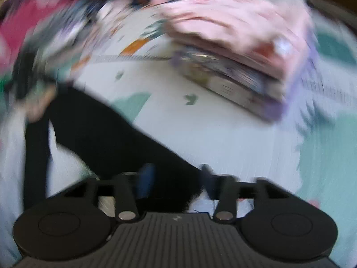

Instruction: Fold clothes

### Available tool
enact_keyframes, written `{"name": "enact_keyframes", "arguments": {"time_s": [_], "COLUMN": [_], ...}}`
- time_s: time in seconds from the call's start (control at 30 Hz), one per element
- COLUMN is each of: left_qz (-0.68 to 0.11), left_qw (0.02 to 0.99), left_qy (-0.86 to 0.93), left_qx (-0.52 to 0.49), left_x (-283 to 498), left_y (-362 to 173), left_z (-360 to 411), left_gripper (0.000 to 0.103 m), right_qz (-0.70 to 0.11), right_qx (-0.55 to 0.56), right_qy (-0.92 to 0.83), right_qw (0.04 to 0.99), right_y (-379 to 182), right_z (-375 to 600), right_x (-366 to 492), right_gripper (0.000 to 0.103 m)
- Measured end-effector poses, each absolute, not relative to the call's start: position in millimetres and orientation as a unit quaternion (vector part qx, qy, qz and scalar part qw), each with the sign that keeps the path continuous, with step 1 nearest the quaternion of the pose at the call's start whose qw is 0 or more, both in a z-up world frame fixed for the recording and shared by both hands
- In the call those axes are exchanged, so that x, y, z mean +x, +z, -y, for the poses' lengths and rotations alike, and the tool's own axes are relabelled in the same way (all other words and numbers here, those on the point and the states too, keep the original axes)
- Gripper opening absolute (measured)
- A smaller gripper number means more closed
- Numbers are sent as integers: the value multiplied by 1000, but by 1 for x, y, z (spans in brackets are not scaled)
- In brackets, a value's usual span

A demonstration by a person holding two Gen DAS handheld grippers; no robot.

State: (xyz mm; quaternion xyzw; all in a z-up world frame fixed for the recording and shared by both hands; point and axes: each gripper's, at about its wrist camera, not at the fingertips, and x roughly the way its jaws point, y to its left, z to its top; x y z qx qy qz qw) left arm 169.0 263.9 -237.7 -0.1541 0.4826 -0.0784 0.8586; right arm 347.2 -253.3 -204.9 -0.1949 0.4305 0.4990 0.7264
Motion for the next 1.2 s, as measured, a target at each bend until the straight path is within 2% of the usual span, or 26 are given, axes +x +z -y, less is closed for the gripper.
{"name": "enact_keyframes", "arguments": {"time_s": [0.1, 0.13, 0.17, 0.2, 0.23, 0.27, 0.37, 0.5, 0.53, 0.6, 0.67, 0.7, 0.8, 0.93, 1.07, 1.17, 1.2], "left_qz": [-484, -484, -484, -484, -483, -483, -482, -481, -480, -480, -480, -480, -479, -480, -481, -480, -479], "left_qw": [858, 858, 859, 859, 859, 859, 859, 859, 860, 860, 860, 860, 860, 860, 860, 861, 861], "left_qy": [-78, -77, -77, -77, -77, -77, -78, -78, -77, -77, -78, -78, -77, -76, -73, -72, -73], "left_qx": [-153, -152, -152, -152, -153, -153, -156, -156, -156, -156, -155, -155, -155, -155, -153, -152, -153], "left_x": [169, 169, 169, 169, 169, 169, 169, 168, 167, 167, 167, 167, 167, 167, 167, 166, 166], "left_y": [-237, -237, -237, -237, -238, -238, -238, -238, -238, -238, -238, -238, -238, -237, -236, -237, -237], "left_z": [-263, -263, -263, -263, -263, -264, -264, -264, -263, -263, -263, -263, -263, -262, -261, -261, -261], "left_gripper": [23, 23, 23, 23, 23, 23, 23, 23, 23, 23, 23, 23, 23, 23, 23, 23, 23], "right_qz": [-372, -368, -381, -411, -441, -478, -543, -551, -546, -518, -489, -472, -412, -343, -373, -424, -412], "right_qx": [-286, -297, -291, -254, -211, -151, -53, -28, -24, -63, -132, -162, -157, -225, -314, -193, -199], "right_qy": [513, 517, 515, 506, 495, 480, 447, 441, 438, 422, 380, 361, 386, 476, 471, 396, 395], "right_qw": [719, 714, 710, 715, 718, 719, 709, 708, 714, 741, 774, 788, 811, 778, 735, 791, 796], "right_y": [-214, -219, -225, -227, -228, -229, -235, -236, -234, -225, -219, -217, -197, -187, -222, -224, -222], "right_z": [236, 231, 228, 228, 229, 235, 248, 253, 256, 257, 257, 257, 264, 249, 225, 239, 241], "right_x": [325, 326, 331, 344, 357, 374, 406, 411, 411, 406, 401, 398, 377, 328, 312, 345, 344], "right_gripper": [52, 48, 28, 25, 6, 5, 5, 5, 9, 7, 16, 16, 16, 16, 16, 16, 17]}}
